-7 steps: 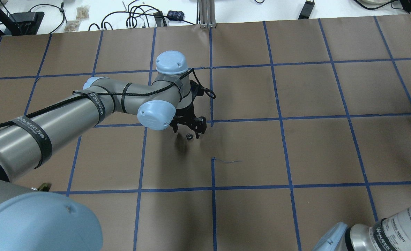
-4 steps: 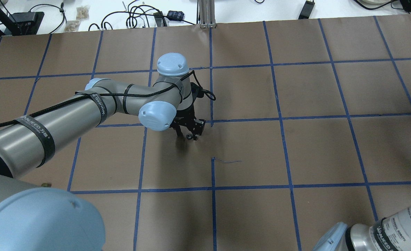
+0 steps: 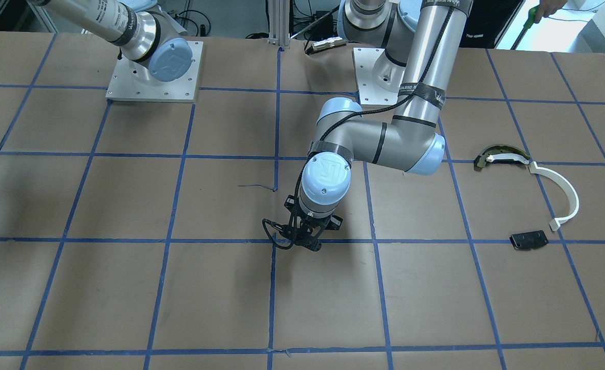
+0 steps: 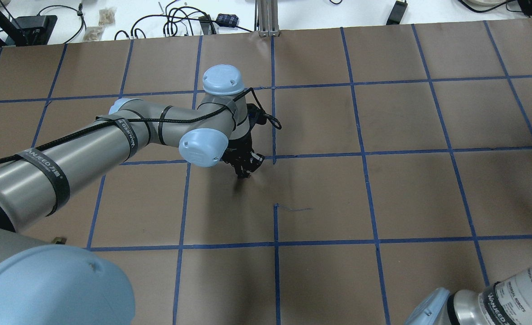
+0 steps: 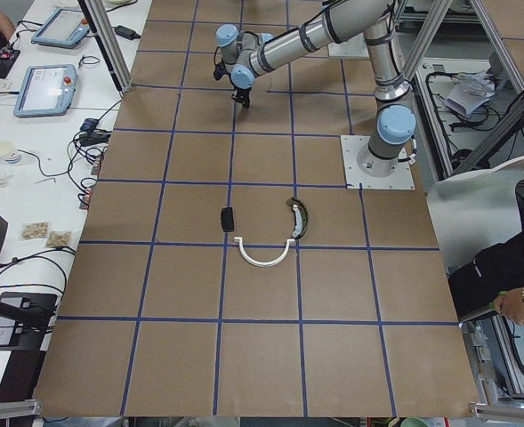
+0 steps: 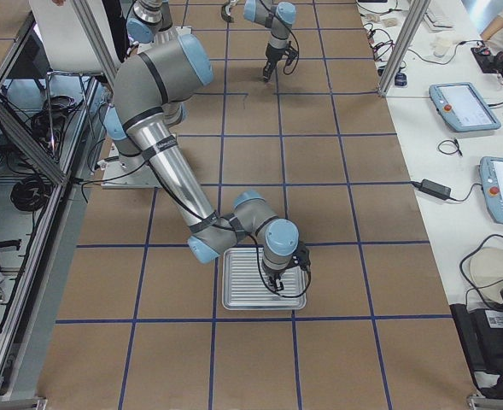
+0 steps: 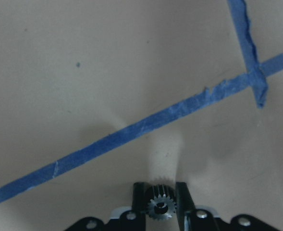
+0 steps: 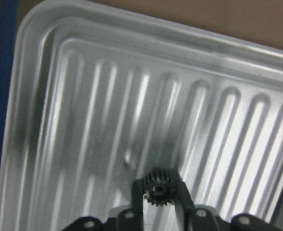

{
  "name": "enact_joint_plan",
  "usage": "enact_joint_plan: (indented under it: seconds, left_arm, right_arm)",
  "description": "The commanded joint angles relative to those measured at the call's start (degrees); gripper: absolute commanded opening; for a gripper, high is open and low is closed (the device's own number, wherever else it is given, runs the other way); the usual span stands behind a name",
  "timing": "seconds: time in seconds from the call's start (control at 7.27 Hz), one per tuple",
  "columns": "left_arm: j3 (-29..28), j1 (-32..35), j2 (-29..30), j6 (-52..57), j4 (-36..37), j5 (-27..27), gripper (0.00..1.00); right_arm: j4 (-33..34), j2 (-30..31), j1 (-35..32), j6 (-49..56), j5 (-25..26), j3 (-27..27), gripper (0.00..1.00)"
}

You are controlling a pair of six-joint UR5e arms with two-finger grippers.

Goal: Place bearing gear from tray to pile

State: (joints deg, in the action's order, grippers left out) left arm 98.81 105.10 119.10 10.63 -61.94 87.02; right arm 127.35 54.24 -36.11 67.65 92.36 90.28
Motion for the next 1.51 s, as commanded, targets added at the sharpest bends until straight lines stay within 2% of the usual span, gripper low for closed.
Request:
enact_joint_plan:
  seconds: [0.0, 0.28, 0.41, 0.69, 0.96, 1.1, 1.24, 1.38]
  left_arm:
    - [-2.20, -1.46, -2.46, 0.71, -0.63, 2.95, 0.00]
    - [-7.82, -8.03, -5.71, 1.42, -7.64, 5.25, 0.00]
    - [-7.93, -13.29, -6.59, 1.50, -8.02, 9.26, 0.00]
    - [-7.14, -27.33, -8.70, 4.64, -10.04, 9.83, 0.00]
    - [-3.47, -40.08, -9.59, 14.55, -9.26, 9.83, 0.00]
    - [-2.23, -47.98, -9.50, 19.21, -9.08, 9.74, 0.00]
    - [-1.70, -51.88, -9.24, 19.87, -9.60, 9.66, 0.00]
    - [0.57, -54.36, -8.20, 21.35, -9.17, 9.57, 0.00]
  right_arm:
    - [-0.43, 0.51, 0.07, -0.06, 0.10, -0.63, 0.00]
    - [-1.57, 5.49, -1.93, -3.81, -0.42, -0.29, 0.00]
    - [-5.23, 8.48, -7.95, -11.32, -0.34, 0.06, 0.00]
    - [-16.54, 14.46, -24.88, -35.69, -0.60, -0.02, 0.00]
    - [-18.54, 14.05, -46.22, -63.91, -1.30, -0.20, 0.00]
    - [-18.19, 12.92, -53.03, -75.35, -11.66, 0.06, 0.00]
    - [-17.75, 12.82, -58.84, -85.13, -16.55, -0.11, 0.00]
    - [-13.92, 11.51, -66.56, -89.05, -16.34, -0.28, 0.00]
